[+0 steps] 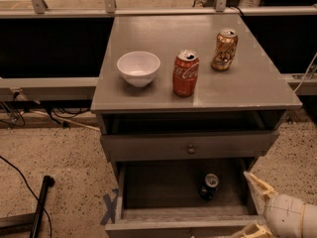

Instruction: Pick pepsi can from middle drawer and place on counter

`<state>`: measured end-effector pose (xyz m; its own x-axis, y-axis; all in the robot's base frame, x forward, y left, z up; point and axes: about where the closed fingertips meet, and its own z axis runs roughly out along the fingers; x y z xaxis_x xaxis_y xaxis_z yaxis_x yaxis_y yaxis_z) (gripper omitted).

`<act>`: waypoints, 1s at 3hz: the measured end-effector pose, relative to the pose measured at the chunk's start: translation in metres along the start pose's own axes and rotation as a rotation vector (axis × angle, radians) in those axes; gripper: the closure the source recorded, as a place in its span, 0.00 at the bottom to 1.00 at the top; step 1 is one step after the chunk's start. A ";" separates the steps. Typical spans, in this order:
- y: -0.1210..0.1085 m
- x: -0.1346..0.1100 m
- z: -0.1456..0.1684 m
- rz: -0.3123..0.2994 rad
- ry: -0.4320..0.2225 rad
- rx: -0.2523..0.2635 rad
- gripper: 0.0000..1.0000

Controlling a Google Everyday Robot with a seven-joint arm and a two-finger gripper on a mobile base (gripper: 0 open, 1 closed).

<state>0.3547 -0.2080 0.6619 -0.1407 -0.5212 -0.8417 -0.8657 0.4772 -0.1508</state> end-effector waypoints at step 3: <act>-0.037 0.075 0.029 0.043 -0.055 0.067 0.00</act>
Offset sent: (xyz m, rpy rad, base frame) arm 0.0432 -0.0459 -0.0744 0.0597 -0.0492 -0.0866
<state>0.3903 -0.2444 0.5890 -0.1487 -0.4605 -0.8751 -0.8252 0.5455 -0.1467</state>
